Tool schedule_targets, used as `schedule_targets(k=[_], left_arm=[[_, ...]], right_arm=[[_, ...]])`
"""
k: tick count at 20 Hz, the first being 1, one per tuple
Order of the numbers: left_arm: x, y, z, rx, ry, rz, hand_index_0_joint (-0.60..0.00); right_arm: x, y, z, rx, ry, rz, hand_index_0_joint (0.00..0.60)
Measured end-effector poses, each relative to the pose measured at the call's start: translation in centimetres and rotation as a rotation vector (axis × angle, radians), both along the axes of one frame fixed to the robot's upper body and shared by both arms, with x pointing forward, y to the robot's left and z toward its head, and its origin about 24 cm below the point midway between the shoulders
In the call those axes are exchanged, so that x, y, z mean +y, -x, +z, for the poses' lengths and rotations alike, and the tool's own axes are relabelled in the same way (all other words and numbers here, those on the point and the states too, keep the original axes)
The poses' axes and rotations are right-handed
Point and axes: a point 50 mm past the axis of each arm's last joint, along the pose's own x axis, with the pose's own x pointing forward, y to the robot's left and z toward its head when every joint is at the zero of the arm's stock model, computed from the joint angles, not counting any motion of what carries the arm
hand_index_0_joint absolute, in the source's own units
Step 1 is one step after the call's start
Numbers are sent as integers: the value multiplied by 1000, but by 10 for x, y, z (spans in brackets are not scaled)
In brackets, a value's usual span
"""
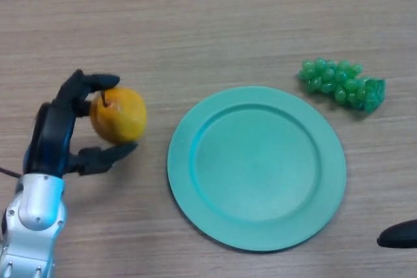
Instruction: Pick up the yellow pear and place it on the plate
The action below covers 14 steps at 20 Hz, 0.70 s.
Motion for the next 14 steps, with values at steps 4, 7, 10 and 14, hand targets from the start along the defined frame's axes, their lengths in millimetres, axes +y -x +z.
schedule_targets(k=[4,7,10,14], left_arm=[[-49,11,4,97,88,-198,-600],[-87,17,-7,185,75,-322,-600],[-109,17,-17,231,36,-401,-600],[-119,10,-26,262,-4,-401,-600]], right_arm=[[0,1,-1,1,-6,-4,0],[-4,3,-2,3,0,-27,0],[-7,7,-2,-9,-23,-35,0],[-10,8,1,-17,-13,-40,0]])
